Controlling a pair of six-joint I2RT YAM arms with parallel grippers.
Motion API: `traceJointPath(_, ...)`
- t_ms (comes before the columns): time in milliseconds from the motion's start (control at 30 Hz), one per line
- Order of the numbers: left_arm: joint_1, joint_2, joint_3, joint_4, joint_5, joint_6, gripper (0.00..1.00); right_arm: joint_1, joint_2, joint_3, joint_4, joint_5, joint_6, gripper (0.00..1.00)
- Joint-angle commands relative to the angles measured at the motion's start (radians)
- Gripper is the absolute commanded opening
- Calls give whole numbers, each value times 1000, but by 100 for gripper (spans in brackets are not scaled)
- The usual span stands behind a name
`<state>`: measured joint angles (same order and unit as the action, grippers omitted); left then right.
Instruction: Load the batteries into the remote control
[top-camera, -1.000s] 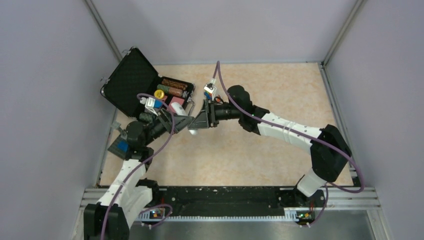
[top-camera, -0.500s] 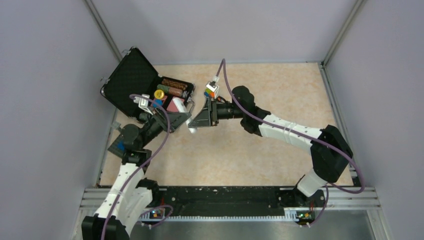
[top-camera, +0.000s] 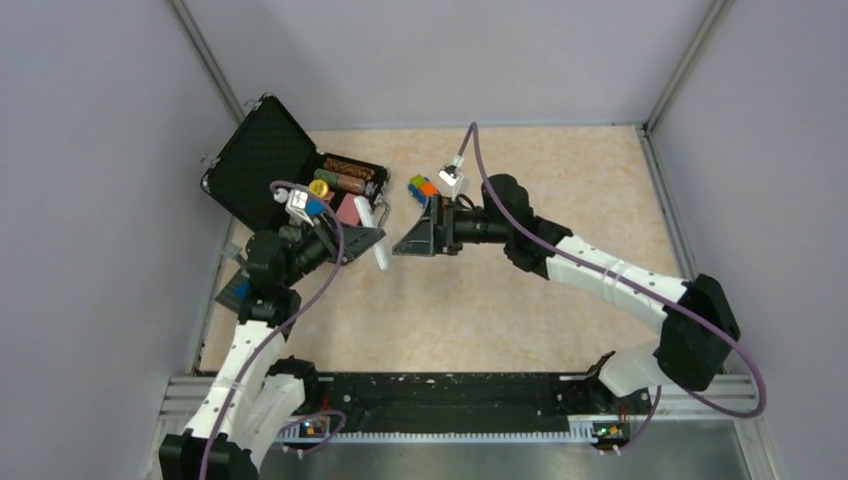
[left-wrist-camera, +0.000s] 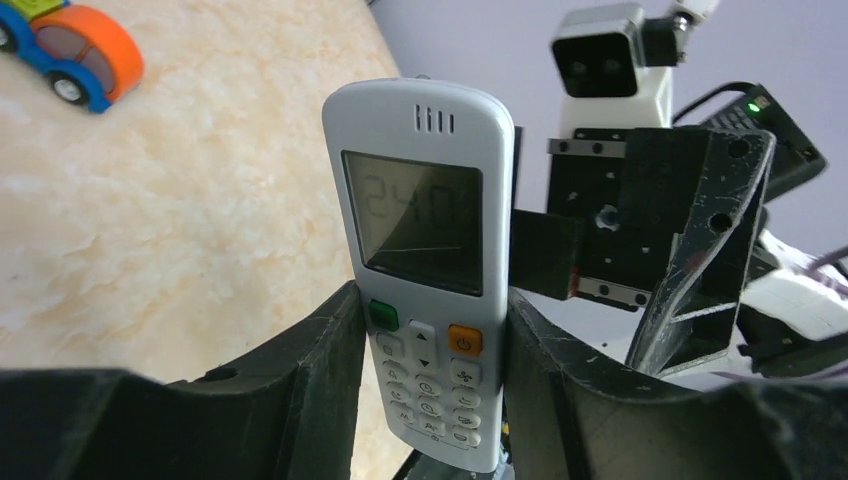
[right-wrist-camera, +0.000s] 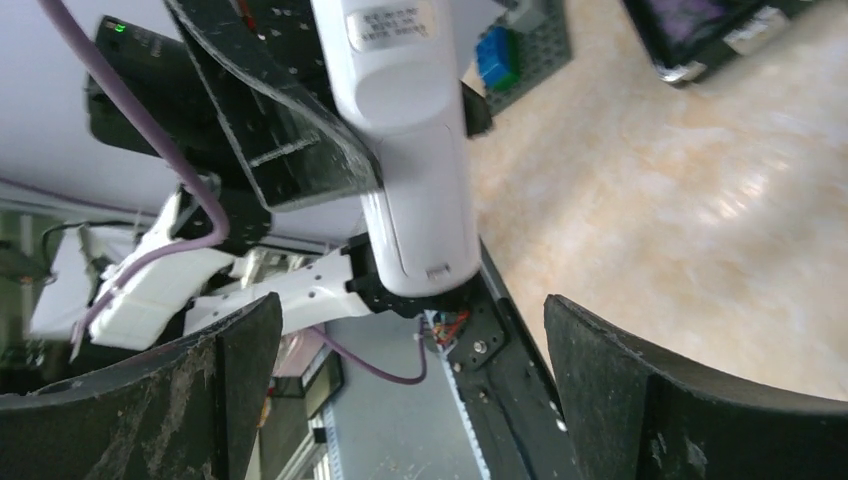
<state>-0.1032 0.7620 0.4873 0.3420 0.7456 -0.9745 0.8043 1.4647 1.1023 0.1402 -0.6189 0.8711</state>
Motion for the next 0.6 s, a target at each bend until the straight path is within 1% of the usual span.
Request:
traceJointPath(0, -11, 1, 112, -289, -49, 204, 16, -38, -154, -66, -265, 213, -83, 99)
traceJointPath(100, -63, 15, 146, -485, -133, 298, 14, -45, -233, -114, -430, 363, -97, 99)
traceJointPath(200, -142, 56, 146, -599, -250, 319, 11, -45, -314, -168, -541, 465, -76, 99)
traceJointPath(267, -200, 94, 134, -644, -332, 319, 9, -44, -375, -216, -574, 505, -44, 99)
traceJointPath(300, -229, 123, 128, -670, -396, 317, 9, -45, -405, -242, -589, 523, -22, 99)
traceJointPath(400, -309, 192, 111, -737, -582, 314, 11, -45, -501, -307, -639, 574, 45, 99)
traceJointPath(500, -364, 290, 114, -757, -701, 323, 11, -45, -563, -334, -700, 615, 79, 99)
traceJointPath(567, -408, 383, 121, -760, -798, 334, 11, -45, -588, -337, -728, 647, 88, 99)
